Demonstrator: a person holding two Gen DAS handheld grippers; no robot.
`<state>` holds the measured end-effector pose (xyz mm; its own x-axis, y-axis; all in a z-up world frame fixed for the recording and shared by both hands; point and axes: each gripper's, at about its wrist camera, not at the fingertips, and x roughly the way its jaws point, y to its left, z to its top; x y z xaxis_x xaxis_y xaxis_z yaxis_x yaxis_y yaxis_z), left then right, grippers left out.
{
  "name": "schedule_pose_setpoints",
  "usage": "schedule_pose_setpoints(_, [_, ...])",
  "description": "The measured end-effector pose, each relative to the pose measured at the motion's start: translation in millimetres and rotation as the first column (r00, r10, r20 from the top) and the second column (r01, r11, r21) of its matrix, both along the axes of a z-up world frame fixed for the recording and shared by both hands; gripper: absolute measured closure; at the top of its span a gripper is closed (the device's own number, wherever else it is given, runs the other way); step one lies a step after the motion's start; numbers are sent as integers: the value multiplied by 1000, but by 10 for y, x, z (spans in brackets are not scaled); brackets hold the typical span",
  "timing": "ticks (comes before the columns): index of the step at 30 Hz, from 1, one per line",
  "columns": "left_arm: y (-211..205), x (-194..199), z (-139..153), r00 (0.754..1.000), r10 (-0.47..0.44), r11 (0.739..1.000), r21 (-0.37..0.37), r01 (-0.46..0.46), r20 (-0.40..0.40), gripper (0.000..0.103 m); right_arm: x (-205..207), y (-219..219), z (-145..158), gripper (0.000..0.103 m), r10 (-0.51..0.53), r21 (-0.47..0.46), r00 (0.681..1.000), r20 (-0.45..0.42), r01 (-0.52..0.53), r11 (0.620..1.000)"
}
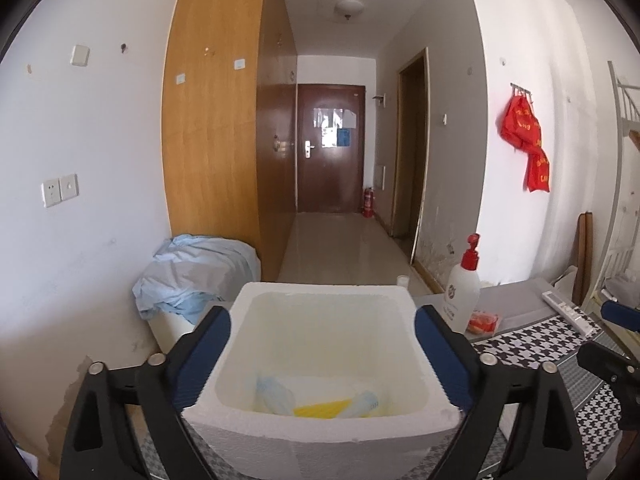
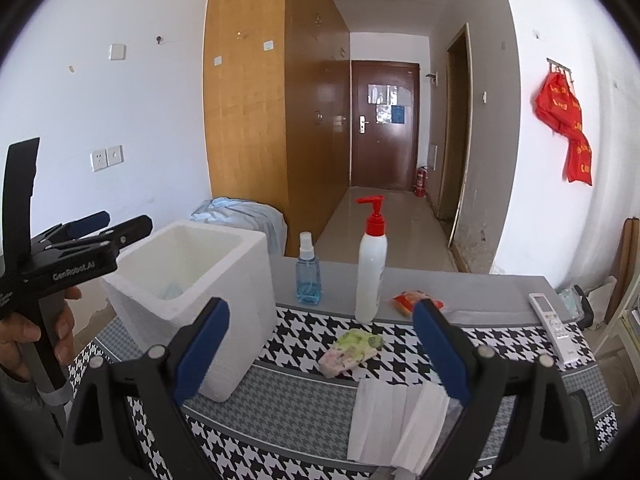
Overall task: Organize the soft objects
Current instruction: 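Move both tools back toward the white tissues and grey sock, then move both tools toward the green tissue pack and white paper tissues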
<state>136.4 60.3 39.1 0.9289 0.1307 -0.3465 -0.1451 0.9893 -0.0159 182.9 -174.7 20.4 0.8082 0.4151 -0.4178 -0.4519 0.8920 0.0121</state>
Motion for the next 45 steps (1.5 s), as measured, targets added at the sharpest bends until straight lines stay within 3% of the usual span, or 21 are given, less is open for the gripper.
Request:
schedule_pose_setpoints(2, [-32,-23,14,1000,0,1000,1,0,15,1,-3,-16,1,8,-6,2,1000,0,6,1000])
schedule_pose_setpoints(23, [-555,-312,133,993,-116,993,32,114,39,1,-293,-442,76,8,-41,29,999,36,40,999])
schedule_pose_setpoints(45, [-975,-475,46,978,-204,979,15,203,44,1,-508,-839,42,8,-88,33,995,55,86,996])
